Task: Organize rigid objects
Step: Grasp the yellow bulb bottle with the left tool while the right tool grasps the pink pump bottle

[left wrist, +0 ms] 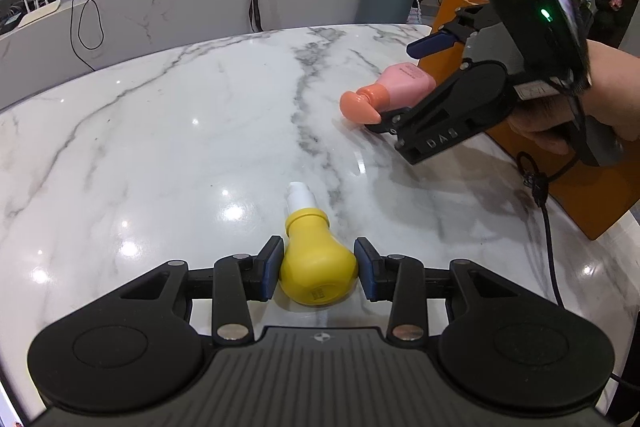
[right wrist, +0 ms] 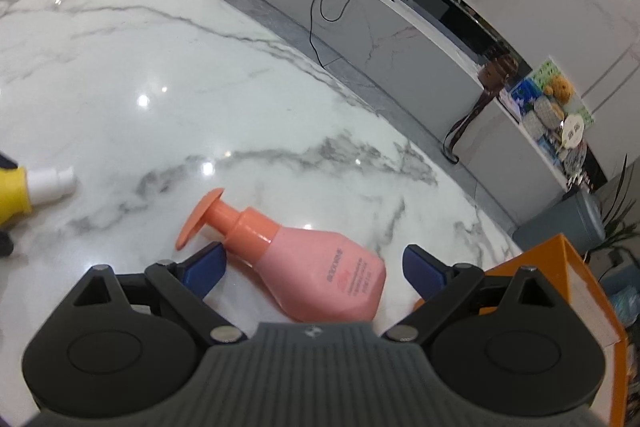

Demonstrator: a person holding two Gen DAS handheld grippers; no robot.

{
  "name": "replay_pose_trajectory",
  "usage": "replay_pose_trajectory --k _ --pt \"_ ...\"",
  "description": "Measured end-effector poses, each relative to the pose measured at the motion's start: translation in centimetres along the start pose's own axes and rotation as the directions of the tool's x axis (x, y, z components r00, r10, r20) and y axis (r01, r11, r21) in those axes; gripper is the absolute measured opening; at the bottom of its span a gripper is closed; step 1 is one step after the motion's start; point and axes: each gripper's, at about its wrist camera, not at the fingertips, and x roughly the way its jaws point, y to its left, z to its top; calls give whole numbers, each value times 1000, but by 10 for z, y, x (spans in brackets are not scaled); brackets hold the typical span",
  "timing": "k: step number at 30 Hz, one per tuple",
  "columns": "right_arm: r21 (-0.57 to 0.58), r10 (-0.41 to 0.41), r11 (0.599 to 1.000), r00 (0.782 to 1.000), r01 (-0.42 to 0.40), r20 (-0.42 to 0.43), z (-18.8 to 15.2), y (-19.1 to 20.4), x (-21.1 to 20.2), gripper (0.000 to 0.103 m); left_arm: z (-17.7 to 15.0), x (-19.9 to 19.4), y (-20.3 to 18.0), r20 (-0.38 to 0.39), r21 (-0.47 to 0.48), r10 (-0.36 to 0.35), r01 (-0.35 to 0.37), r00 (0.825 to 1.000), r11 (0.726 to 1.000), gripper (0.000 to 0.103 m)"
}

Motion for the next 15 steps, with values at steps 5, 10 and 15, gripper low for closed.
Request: replay_pose_trajectory --k 5,10,15 --pt "176 78 983 992 -59 -102 6 -14 4 85 -1 -1 -1 -2 5 4 -4 1000 1000 45" --pt "250 208 954 968 -168 -142 3 -16 -14 83 -1 -1 -2 -6 5 8 -8 1000 1000 45" --pt "220 307 936 942 -274 -137 -4 -9 -28 80 -2 -1 -2 -5 8 12 -12 1000 1000 45"
